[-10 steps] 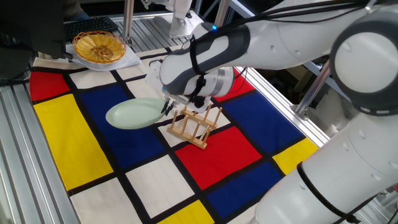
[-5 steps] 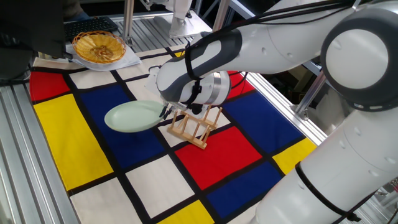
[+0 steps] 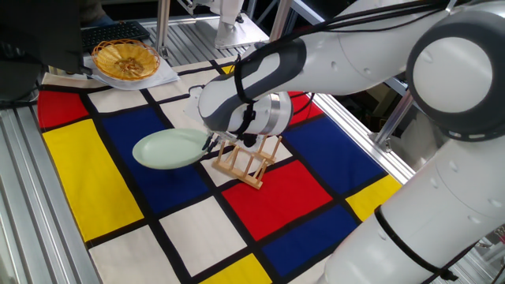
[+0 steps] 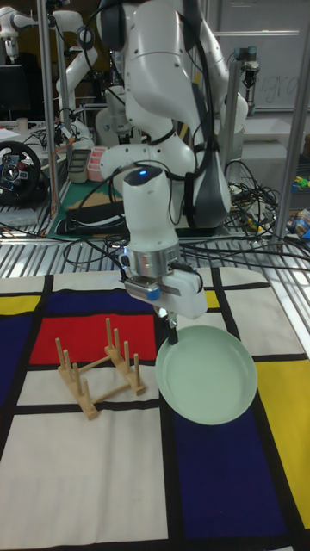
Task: Take the dish off the dish rack
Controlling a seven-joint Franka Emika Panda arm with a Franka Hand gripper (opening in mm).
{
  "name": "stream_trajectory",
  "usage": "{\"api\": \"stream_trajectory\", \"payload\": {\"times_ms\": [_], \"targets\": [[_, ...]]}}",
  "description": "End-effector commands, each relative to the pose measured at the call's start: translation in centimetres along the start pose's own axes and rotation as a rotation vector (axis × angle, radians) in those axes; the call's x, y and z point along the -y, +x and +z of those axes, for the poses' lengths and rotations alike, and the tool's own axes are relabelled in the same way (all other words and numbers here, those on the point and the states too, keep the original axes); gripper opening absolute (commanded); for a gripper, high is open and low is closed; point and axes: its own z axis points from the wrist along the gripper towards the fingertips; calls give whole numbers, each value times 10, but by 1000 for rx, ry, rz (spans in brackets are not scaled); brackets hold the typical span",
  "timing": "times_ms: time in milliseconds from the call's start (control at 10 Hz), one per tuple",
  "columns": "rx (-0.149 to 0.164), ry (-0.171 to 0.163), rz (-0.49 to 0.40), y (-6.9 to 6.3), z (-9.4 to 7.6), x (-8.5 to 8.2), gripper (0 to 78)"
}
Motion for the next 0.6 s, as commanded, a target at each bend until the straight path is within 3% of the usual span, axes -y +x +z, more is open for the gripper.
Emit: {"api": "stream_trajectory", "payload": {"times_ms": [100, 600], "targets": [[34, -45, 18, 11, 27, 12, 11], [53, -66, 32, 12, 37, 11, 11]]}}
